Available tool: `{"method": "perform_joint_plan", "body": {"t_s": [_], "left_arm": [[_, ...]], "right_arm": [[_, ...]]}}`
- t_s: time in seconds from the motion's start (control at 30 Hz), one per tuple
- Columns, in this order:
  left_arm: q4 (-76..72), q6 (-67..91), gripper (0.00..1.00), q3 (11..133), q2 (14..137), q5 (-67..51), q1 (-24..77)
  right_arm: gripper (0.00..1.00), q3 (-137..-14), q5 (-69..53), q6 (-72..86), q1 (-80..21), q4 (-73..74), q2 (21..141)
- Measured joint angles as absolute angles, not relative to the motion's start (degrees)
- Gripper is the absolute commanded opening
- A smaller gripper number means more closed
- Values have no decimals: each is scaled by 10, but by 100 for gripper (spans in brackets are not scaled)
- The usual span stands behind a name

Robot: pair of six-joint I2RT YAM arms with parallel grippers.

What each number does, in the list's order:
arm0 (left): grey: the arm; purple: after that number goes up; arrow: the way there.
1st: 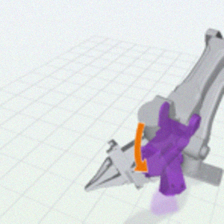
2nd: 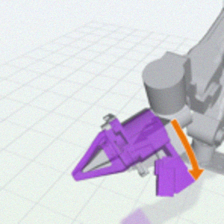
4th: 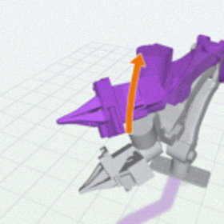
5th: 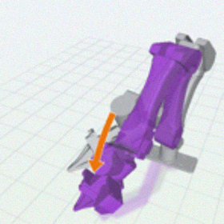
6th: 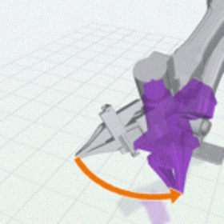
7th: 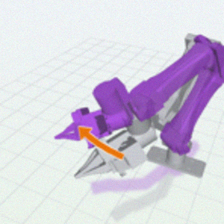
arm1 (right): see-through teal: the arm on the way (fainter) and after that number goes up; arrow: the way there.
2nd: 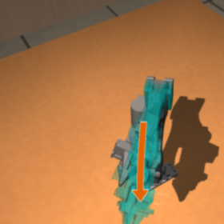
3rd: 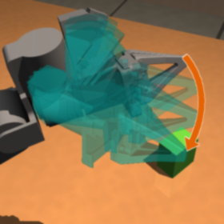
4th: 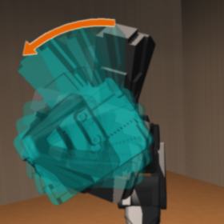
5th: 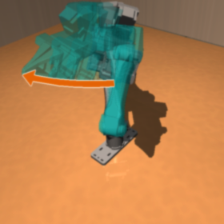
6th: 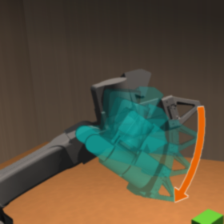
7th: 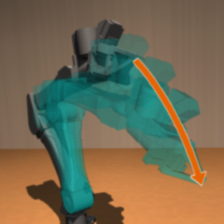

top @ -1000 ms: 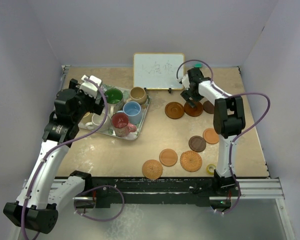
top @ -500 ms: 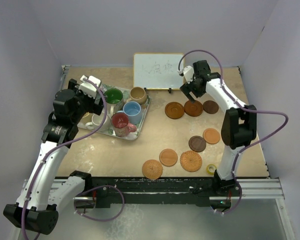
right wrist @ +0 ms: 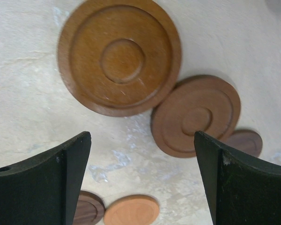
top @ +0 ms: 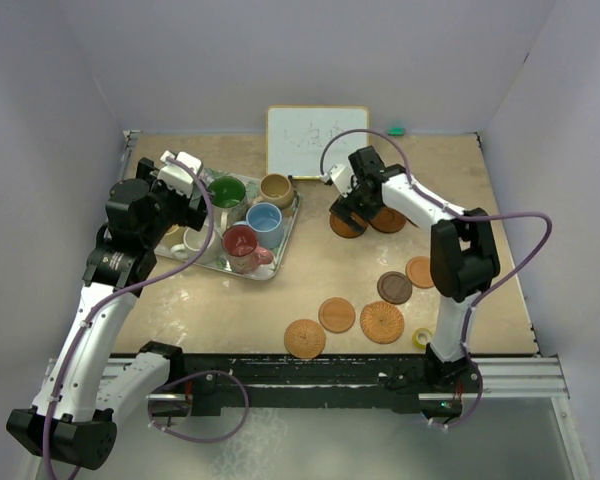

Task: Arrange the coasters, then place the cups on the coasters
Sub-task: Move the cup to the center of the board.

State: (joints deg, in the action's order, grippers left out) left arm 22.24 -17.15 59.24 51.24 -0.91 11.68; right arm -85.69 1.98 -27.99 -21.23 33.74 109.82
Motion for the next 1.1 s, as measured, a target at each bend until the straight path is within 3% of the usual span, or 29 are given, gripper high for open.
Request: {"method": "perform_joint_plan", "body": {"t_s": [1.1], "left_arm": [[224,-176,96,592,505,-13,117]], "right_arm": [[92,-857,46,-307,-238,323,1167]]}}
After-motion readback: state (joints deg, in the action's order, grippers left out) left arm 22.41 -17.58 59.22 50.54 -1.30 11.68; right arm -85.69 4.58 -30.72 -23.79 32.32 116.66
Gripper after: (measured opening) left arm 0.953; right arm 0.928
